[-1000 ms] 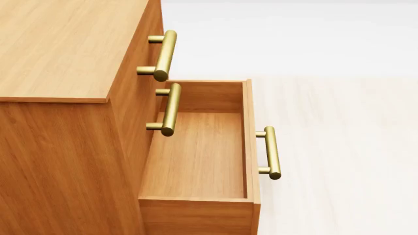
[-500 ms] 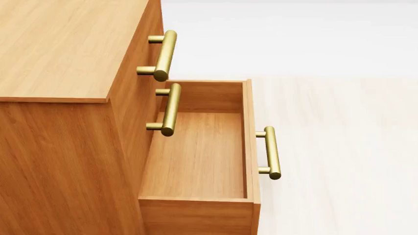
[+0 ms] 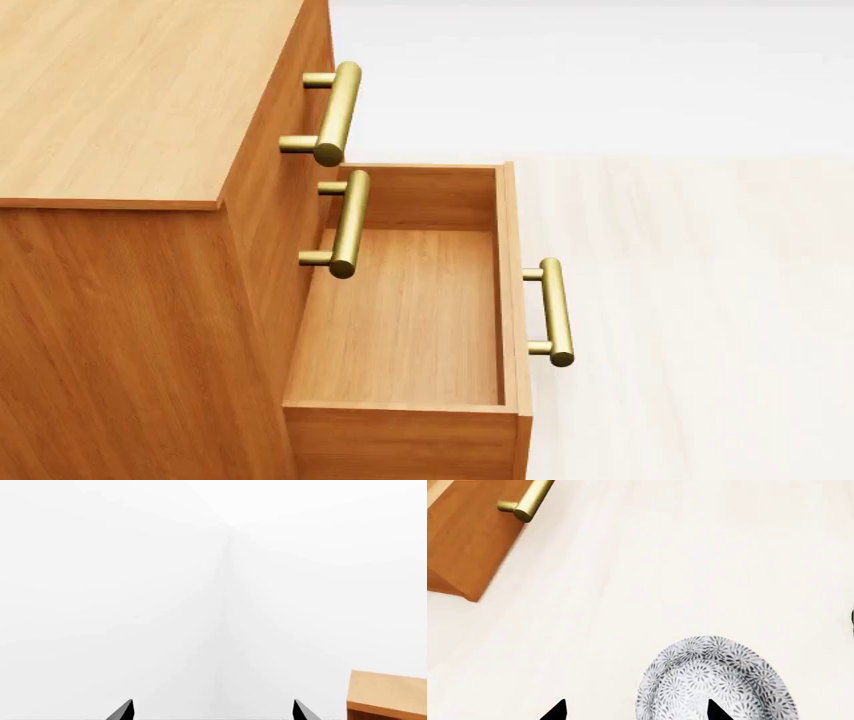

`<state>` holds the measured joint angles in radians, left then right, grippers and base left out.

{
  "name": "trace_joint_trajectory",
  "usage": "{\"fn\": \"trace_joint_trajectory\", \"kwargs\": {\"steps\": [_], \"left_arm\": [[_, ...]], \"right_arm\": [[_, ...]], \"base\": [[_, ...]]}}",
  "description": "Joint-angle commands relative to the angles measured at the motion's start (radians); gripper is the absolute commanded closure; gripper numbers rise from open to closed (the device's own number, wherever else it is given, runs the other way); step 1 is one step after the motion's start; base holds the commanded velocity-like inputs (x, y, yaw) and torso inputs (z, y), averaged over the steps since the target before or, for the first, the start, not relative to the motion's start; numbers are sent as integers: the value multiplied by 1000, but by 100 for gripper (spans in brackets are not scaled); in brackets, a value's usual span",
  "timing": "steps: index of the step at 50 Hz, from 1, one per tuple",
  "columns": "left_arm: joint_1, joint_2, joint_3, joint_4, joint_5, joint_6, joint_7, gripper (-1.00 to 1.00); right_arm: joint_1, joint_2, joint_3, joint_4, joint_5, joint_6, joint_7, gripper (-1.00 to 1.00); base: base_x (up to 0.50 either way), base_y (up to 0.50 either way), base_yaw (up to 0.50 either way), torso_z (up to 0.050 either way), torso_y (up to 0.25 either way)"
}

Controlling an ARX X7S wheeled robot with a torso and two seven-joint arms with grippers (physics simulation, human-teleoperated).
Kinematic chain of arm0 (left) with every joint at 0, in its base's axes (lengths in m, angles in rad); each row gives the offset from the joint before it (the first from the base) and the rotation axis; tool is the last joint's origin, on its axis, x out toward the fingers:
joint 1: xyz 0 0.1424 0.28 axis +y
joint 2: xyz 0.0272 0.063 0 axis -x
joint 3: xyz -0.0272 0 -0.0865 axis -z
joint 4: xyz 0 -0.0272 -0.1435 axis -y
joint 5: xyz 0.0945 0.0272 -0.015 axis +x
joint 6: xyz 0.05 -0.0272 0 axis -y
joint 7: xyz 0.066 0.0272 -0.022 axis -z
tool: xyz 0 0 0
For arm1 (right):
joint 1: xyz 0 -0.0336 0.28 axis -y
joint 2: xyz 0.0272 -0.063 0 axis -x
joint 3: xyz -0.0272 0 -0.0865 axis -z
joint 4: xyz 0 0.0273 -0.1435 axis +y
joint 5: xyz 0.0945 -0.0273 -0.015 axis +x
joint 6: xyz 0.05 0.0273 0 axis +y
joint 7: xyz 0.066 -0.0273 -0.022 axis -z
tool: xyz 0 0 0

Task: Put the bowl on top of the cabinet.

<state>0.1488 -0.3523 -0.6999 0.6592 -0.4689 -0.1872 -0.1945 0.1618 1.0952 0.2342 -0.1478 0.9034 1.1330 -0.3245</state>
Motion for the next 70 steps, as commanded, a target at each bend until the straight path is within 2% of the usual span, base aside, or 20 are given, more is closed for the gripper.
{"fn": "trace_joint_trajectory", "kwargs": {"steps": [1,27,68,69,70], "left_arm": [[2,0,4,-4,2,2,-1,-100],[8,-3,4,0,-5,2,-5,-100],[12,-6,1,-7,-9,15,-10,-100],[13,-6,0,-6,-9,14,-11,-100],[13,-6,0,-6,-9,15,-11,-100]], "right_arm": [[129,-47,-159,81,-34,11,4,-100],[169,-121,-245,234,-133,-59,37,-100],[69,-147,-241,254,-150,-125,46,-100],[58,-145,-245,245,-166,-155,43,100],[54,-145,-243,248,-168,-159,44,100]], "base": [[0,0,0,0,0],[0,0,0,0,0],[0,0,0,0,0],[0,0,0,0,0],[0,0,0,0,0]]}}
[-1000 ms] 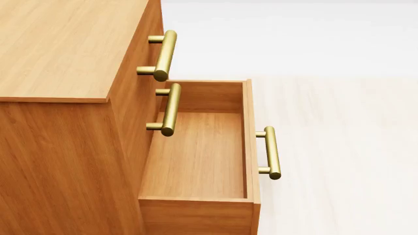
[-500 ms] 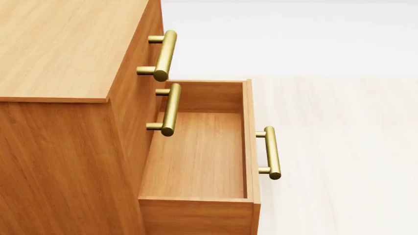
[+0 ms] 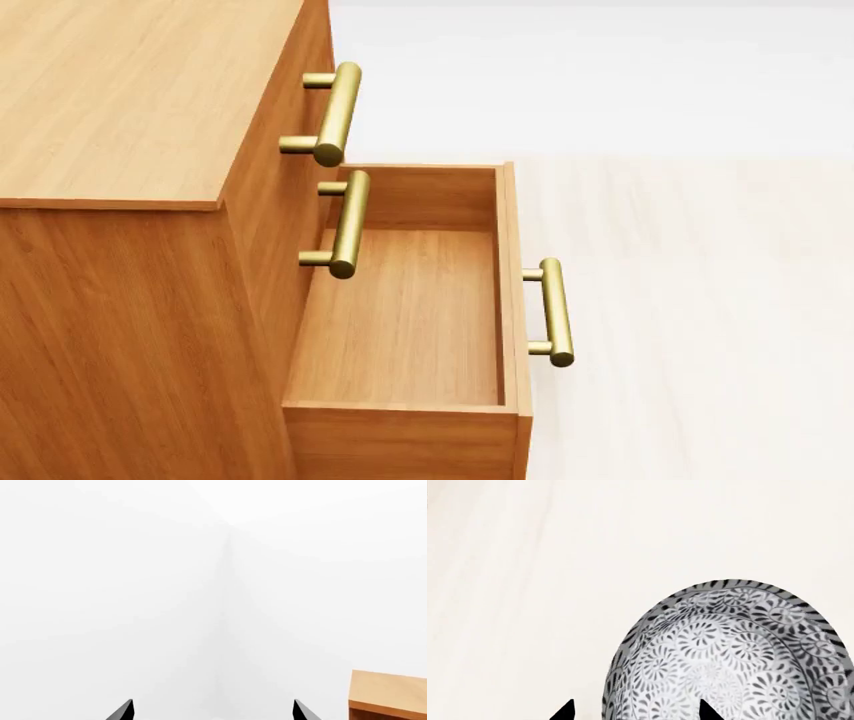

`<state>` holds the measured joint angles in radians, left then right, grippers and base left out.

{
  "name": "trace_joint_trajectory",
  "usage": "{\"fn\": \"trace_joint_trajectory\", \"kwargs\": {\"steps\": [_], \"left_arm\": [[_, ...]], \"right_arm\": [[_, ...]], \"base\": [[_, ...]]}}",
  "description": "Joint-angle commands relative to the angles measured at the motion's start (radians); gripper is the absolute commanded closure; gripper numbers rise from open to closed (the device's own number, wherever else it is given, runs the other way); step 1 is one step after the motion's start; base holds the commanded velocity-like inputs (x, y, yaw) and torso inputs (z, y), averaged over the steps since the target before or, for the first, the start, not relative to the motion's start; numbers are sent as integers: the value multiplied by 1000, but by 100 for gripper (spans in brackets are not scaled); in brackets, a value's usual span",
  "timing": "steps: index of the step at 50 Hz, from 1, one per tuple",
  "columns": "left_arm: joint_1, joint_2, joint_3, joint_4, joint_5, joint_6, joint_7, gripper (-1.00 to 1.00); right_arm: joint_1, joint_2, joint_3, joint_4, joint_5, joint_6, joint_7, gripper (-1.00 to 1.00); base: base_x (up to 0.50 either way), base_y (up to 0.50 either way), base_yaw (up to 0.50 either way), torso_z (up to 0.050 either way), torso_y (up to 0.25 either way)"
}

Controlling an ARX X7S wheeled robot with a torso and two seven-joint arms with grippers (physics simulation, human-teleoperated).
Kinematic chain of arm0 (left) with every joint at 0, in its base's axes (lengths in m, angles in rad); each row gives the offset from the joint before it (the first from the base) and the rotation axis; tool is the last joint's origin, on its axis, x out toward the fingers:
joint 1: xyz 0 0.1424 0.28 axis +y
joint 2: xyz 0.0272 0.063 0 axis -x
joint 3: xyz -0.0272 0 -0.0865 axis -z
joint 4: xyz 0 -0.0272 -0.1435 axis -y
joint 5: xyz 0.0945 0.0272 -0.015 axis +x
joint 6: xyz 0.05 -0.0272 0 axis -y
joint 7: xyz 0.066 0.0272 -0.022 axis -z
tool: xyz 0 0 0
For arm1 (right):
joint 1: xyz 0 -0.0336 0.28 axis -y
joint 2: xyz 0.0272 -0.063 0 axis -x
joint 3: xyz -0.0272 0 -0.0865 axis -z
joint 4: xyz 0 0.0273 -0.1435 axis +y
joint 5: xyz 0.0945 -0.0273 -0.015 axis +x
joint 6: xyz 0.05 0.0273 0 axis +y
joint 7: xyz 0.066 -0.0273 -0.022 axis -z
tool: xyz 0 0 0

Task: Put the bowl on top of the cabinet.

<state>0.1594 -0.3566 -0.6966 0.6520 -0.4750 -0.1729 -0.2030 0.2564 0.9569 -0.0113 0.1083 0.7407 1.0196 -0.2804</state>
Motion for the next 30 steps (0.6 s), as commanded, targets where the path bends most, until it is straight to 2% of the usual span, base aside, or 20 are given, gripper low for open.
{"fn": "trace_joint_trajectory", "kwargs": {"steps": [1,5,18,30], "left_arm": [[3,-2,-4,1,-4,0,-3,-100],[3,-3,-4,2,-6,-1,-4,-100],[6,-5,-7,5,-10,-3,-9,-100],[8,-6,-7,3,-11,0,-9,-100]], "right_arm": [[-45,-6,4,-12,-4,-49,-2,100],[-51,-10,16,-6,-14,-76,8,100],[-25,7,64,-6,12,-13,66,100],[33,95,139,-96,53,28,80,100]], "base": [[0,0,0,0,0],[0,0,0,0,0],[0,0,0,0,0],[0,0,0,0,0]]}}
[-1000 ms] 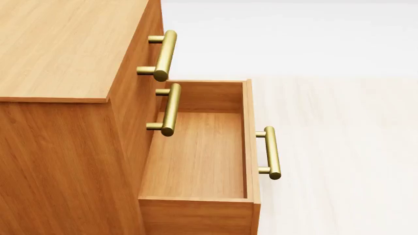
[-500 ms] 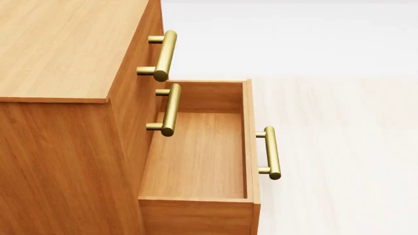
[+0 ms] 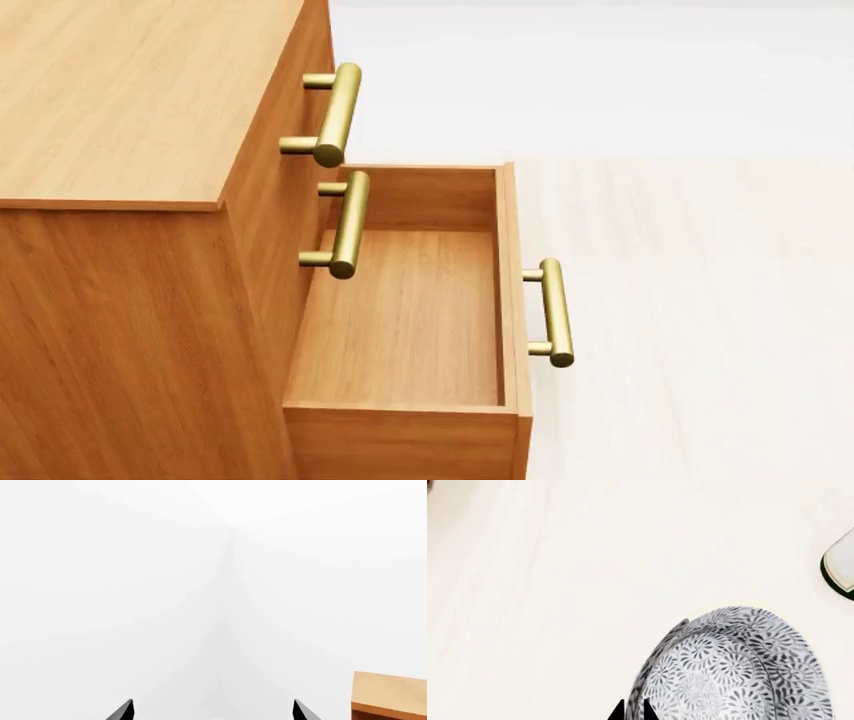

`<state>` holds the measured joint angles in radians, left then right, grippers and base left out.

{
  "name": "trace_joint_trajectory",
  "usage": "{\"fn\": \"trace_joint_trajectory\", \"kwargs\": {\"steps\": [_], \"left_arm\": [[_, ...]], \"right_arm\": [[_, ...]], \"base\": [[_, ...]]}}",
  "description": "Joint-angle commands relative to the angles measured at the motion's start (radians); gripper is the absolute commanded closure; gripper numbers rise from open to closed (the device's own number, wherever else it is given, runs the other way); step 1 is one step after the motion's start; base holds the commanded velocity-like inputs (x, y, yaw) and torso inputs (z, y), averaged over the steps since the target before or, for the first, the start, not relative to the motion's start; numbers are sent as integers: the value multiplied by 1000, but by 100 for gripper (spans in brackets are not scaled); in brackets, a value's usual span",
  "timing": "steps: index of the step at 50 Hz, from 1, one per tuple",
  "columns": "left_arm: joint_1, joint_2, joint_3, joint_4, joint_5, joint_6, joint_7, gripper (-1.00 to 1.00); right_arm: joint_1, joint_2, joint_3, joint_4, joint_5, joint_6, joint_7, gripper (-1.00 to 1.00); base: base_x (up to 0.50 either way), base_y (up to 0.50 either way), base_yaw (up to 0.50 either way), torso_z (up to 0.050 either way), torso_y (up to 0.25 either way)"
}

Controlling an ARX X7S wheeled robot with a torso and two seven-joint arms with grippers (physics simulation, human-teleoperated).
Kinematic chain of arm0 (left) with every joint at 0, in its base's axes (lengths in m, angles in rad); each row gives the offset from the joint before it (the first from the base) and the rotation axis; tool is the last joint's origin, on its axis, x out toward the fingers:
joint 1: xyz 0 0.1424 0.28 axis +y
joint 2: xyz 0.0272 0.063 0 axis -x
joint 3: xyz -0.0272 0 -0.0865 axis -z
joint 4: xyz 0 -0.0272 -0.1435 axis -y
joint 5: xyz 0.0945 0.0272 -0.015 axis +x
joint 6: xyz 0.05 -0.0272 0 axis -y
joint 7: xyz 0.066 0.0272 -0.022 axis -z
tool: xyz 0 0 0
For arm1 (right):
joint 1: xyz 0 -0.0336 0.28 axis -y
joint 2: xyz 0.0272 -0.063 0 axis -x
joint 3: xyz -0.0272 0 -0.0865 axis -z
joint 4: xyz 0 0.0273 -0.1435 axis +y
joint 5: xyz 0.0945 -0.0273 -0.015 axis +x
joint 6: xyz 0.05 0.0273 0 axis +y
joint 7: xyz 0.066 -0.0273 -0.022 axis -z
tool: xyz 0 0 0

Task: Put the bowl on top of the cabinet.

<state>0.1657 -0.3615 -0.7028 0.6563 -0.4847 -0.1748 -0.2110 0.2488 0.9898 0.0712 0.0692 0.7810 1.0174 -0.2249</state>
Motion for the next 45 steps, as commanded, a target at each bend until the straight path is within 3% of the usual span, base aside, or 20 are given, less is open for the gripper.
{"fn": "trace_joint_trajectory", "kwargs": {"steps": [1,7,17,33,45], "left_arm": [[1,-1,1,-2,0,2,-1,-100],[0,-1,4,-4,1,4,-2,-100],[2,-3,2,-2,-2,4,-5,-100],[6,-3,3,1,-3,6,-8,-100],[6,-5,5,2,-5,6,-10,-100]], "right_arm": [[54,72,62,-62,17,35,23,100],[129,121,72,-105,40,69,21,100],[415,149,-119,-182,8,106,-51,100],[852,110,-500,-278,-140,191,-286,100],[1054,11,-681,-267,-243,187,-398,100]], "base": [[0,0,0,0,0],[0,0,0,0,0],[0,0,0,0,0],[0,0,0,0,0],[0,0,0,0,0]]}}
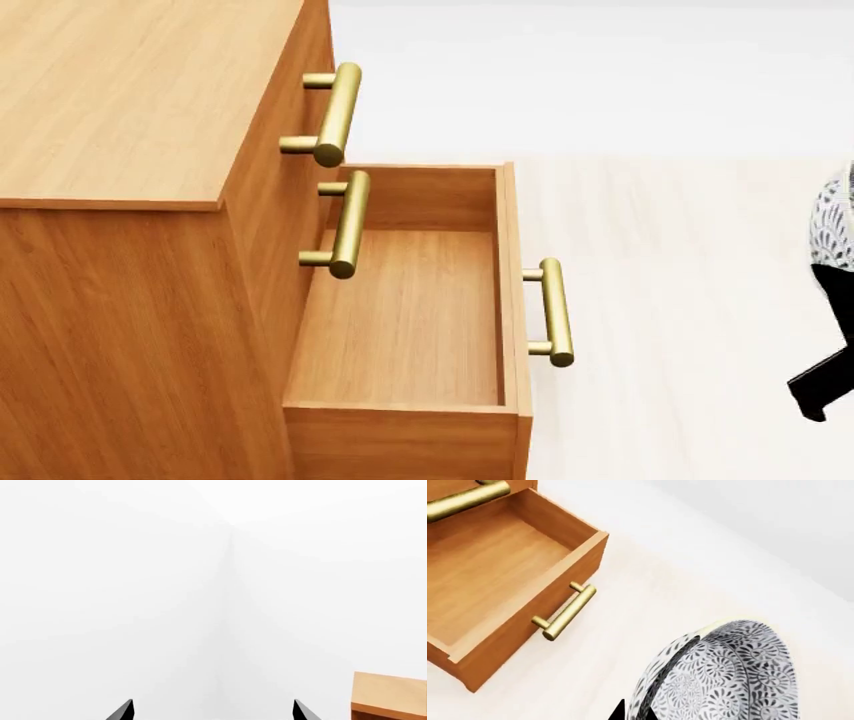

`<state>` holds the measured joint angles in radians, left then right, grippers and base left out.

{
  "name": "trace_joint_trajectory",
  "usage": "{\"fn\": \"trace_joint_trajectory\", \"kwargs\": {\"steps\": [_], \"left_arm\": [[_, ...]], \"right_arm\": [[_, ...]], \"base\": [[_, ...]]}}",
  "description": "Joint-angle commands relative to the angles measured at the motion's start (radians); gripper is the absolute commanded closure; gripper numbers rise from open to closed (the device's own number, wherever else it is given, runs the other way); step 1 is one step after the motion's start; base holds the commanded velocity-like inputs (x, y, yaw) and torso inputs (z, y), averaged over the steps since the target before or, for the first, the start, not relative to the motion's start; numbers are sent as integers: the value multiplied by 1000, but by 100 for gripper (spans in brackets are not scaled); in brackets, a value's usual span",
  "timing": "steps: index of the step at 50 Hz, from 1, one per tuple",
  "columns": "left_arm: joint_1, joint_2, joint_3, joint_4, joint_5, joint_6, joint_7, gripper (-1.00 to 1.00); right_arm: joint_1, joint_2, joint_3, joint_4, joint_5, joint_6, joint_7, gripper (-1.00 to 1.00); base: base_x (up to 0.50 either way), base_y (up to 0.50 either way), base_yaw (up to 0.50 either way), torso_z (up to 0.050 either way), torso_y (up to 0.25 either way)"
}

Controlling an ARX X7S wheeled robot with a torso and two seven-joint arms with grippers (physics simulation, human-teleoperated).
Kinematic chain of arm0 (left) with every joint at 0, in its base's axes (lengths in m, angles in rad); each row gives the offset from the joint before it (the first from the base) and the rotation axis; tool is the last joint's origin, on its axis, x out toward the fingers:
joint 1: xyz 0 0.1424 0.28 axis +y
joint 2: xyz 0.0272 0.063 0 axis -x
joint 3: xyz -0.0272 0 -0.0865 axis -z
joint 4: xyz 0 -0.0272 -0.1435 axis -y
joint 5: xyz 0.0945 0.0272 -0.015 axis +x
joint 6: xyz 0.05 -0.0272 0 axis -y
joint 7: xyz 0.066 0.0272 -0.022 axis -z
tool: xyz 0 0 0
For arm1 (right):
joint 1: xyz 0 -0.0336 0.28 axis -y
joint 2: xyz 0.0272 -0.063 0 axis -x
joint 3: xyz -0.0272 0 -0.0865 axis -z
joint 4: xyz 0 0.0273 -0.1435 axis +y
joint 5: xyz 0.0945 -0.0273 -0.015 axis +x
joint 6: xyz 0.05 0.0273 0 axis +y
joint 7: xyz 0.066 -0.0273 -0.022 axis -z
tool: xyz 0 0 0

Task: Put the bowl on top of the cabinet.

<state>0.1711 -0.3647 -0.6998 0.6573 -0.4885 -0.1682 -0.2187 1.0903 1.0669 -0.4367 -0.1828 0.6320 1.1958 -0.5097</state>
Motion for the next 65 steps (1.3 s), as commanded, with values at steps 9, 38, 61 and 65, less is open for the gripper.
{"fn": "trace_joint_trajectory", "kwargs": {"steps": [9,38,61,65], "left_arm": [[0,-4,-3,-5,-5,3,-2,-100],[4,-6,8,5,-6,0,-9,-100],[5,-7,6,0,-13,5,-11,-100],[6,-7,6,-1,-13,6,-11,-100]], "right_arm": [[322,-130,-270,9,-150,-5,-175,100],[694,-357,-708,163,-418,-149,-434,100],[798,-531,-761,194,-457,-230,-481,100],[813,-561,-766,202,-459,-235,-487,100]], "base": [[0,0,0,0,0],[0,0,0,0,0],[0,0,0,0,0],[0,0,0,0,0]]}}
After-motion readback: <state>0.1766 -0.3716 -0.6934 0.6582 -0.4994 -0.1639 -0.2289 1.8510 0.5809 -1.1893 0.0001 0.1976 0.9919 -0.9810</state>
